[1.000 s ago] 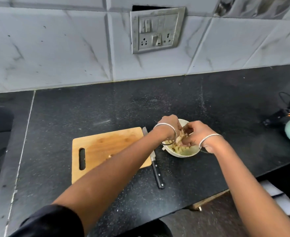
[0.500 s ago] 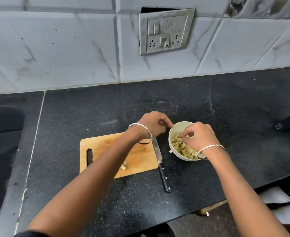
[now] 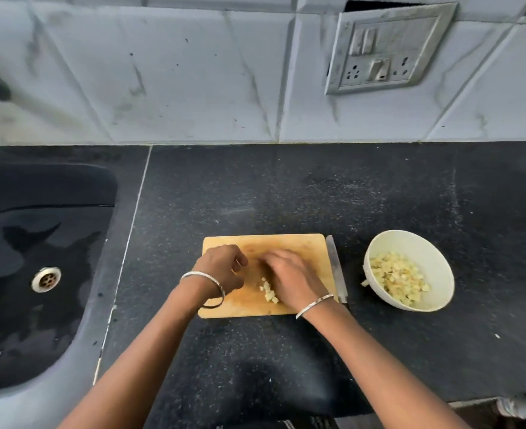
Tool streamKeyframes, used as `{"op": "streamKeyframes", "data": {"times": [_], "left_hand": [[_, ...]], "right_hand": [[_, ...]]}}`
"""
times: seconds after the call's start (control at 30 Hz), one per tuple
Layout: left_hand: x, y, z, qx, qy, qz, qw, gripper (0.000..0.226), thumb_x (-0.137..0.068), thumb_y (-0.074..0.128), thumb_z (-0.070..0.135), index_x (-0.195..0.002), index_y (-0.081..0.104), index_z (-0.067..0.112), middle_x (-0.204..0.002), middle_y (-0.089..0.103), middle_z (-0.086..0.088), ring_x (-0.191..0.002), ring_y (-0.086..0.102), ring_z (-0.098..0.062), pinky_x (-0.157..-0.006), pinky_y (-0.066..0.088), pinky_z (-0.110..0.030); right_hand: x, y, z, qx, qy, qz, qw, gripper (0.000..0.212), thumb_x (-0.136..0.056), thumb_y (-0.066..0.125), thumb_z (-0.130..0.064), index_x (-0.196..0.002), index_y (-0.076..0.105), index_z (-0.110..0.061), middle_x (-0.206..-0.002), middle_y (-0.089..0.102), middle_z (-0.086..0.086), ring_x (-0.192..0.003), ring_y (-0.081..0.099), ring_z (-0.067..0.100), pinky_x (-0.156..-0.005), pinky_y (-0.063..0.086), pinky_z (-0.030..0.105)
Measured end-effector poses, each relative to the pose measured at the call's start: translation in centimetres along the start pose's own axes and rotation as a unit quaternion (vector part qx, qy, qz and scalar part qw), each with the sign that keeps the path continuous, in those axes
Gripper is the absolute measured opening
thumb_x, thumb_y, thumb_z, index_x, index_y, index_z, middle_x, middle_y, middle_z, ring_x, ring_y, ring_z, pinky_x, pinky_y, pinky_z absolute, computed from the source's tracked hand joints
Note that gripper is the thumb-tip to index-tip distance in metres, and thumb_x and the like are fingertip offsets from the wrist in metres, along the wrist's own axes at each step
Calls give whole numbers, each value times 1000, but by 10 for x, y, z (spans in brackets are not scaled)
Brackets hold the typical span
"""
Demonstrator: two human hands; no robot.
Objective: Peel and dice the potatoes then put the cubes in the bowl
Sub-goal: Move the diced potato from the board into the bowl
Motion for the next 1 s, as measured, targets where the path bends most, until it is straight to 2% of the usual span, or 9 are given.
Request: {"op": "streamKeyframes", "data": {"times": [0.13, 0.27, 0.37, 0.43, 0.53, 0.63, 0.77, 0.9, 1.0], "left_hand": [[3, 13, -10, 24, -14, 29, 999, 40, -75, 74, 16, -113, 61, 23, -97, 65, 6, -88, 60, -14, -83, 52, -30], [9, 23, -10, 32, 4, 39, 999, 44, -70, 78, 19, -109, 61, 24, -100, 60, 3, -84, 56, -14, -83, 50, -31], [13, 29, -10, 47, 15, 35, 998, 46, -68, 82, 17, -110, 61, 22, -103, 55, 3, -80, 55, -12, -82, 49, -27], [17, 32, -11, 56, 21, 36, 998, 48, -67, 84, 17, -109, 61, 22, -103, 56, 3, -80, 56, -11, -80, 49, -24], [24, 38, -6, 64, 27, 32, 997, 51, -64, 87, 21, -107, 61, 24, -99, 57, 5, -79, 56, -11, -78, 48, -23], [31, 45, 2, 70, 35, 36, 996, 53, -61, 88, 22, -106, 61, 24, -96, 56, 6, -77, 56, -12, -79, 51, -28], [36, 53, 11, 51, 40, 56, 996, 51, -64, 84, 19, -108, 59, 22, -98, 52, 6, -75, 52, -11, -80, 50, -29], [38, 58, 13, 25, 30, 66, 997, 40, -71, 76, 15, -106, 57, 19, -100, 58, 2, -81, 58, -18, -79, 51, -32], [39, 60, 11, 10, 13, 76, 997, 35, -75, 73, 15, -105, 56, 19, -99, 60, 1, -84, 60, -20, -77, 50, -31]], "right_hand": [[-1, 19, -7, 47, -61, -9, 997, 46, -92, 56, 0, -137, 52, -5, -137, 51, 11, -126, 46, 27, -104, 44, 39], [20, 25, -3, 72, -108, -4, 992, 47, -97, 27, -18, -130, 58, -7, -129, 56, 9, -120, 52, 26, -91, 52, 41], [43, 22, 4, 59, -120, 2, 991, 36, -83, 53, 6, -114, 68, -2, -116, 65, 9, -109, 60, 28, -77, 59, 39], [53, 16, 7, 36, -110, 20, 993, 43, -75, 67, 13, -114, 70, -4, -115, 67, 7, -108, 62, 25, -86, 58, 35], [58, 2, 17, -4, -30, 75, 997, 47, -79, 60, 14, -121, 67, -5, -122, 65, 5, -111, 61, 22, -102, 48, 29], [60, -7, 19, -23, 24, 55, 998, 37, -92, 58, -11, -129, 62, -12, -126, 59, -4, -116, 53, 13, -104, 41, 24], [65, 8, 6, 50, 0, -29, 998, 76, -86, 69, -44, -148, 39, -10, -148, 40, 0, -137, 35, 18, -114, 27, 25], [63, 35, -5, 81, 0, -43, 996, 77, -84, 74, -21, -150, 36, -7, -153, 39, 9, -144, 32, 27, -115, 35, 35], [62, 51, -6, 92, 12, -4, 996, 68, -65, 86, -1, -129, 62, -5, -134, 60, 13, -125, 57, 30, -84, 60, 39]]}}
Point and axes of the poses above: each hand's wrist, its own x-axis away from the middle knuckle, its own y-axis out of the palm, z = x × y, the point moved 1 cm from there along -x, towards the middle knuckle
